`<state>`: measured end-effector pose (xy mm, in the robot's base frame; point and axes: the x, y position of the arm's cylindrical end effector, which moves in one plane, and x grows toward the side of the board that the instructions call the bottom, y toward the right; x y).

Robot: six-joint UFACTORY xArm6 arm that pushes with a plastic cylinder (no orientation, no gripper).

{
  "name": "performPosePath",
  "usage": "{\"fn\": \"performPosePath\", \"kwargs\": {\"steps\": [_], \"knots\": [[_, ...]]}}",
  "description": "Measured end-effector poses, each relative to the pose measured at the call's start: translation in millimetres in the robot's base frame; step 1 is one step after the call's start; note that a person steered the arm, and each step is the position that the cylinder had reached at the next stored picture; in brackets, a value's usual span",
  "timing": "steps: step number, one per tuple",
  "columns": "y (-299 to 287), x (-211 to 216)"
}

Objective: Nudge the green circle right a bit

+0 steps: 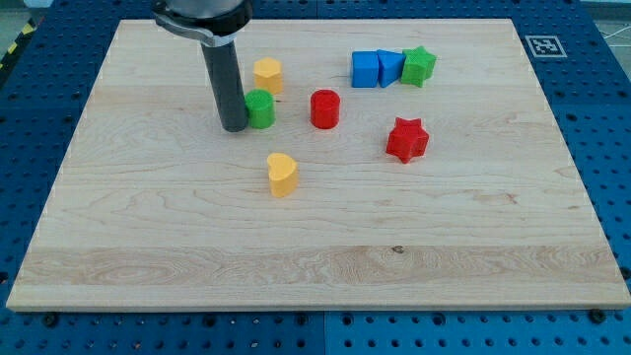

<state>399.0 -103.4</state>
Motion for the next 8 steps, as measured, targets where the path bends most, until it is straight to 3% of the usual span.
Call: {"fn": "performPosePath", "kwargs": {"steps": [3,8], "knots": [[2,-54],[-6,-54]]}}
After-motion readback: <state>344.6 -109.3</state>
